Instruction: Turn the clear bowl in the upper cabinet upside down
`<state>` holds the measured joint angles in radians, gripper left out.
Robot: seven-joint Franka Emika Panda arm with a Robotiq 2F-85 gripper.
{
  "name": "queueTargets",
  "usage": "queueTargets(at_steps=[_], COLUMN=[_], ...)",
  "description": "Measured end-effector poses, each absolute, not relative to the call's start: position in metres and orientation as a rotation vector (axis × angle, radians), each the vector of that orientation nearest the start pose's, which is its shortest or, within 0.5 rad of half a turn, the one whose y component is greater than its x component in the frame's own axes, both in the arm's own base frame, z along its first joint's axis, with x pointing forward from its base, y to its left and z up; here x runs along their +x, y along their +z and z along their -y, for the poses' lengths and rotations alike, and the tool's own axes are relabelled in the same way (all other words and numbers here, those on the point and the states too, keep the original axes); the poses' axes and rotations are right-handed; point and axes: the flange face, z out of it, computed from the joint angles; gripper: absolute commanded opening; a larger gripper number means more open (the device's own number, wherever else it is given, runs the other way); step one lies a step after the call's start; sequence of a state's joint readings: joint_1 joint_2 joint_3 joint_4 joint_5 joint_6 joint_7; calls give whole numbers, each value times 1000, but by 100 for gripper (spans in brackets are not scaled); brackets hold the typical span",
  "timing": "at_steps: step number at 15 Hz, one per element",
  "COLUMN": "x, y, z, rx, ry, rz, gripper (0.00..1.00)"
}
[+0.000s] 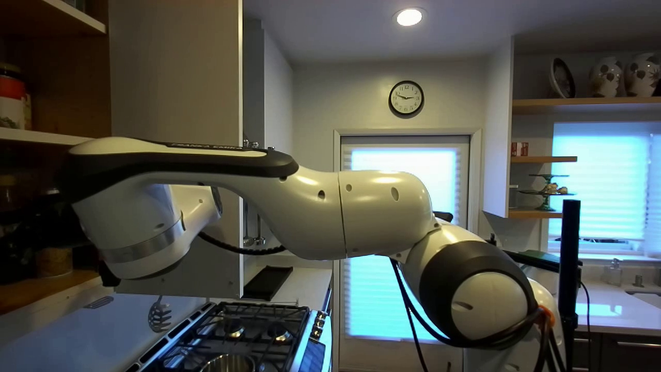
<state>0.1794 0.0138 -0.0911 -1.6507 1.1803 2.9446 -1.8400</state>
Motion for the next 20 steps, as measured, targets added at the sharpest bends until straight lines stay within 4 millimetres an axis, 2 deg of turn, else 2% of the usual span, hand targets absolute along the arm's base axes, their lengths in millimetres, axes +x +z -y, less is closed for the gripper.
queueTargets(at_steps=[3,12,20], x=[605,607,610], y=[706,702,689], z=[4,1,5], rx=[-2324,-2249,-2210], ry=[-2176,-2228,-2246], rz=[1255,1788,2041], gripper=[63,63,63])
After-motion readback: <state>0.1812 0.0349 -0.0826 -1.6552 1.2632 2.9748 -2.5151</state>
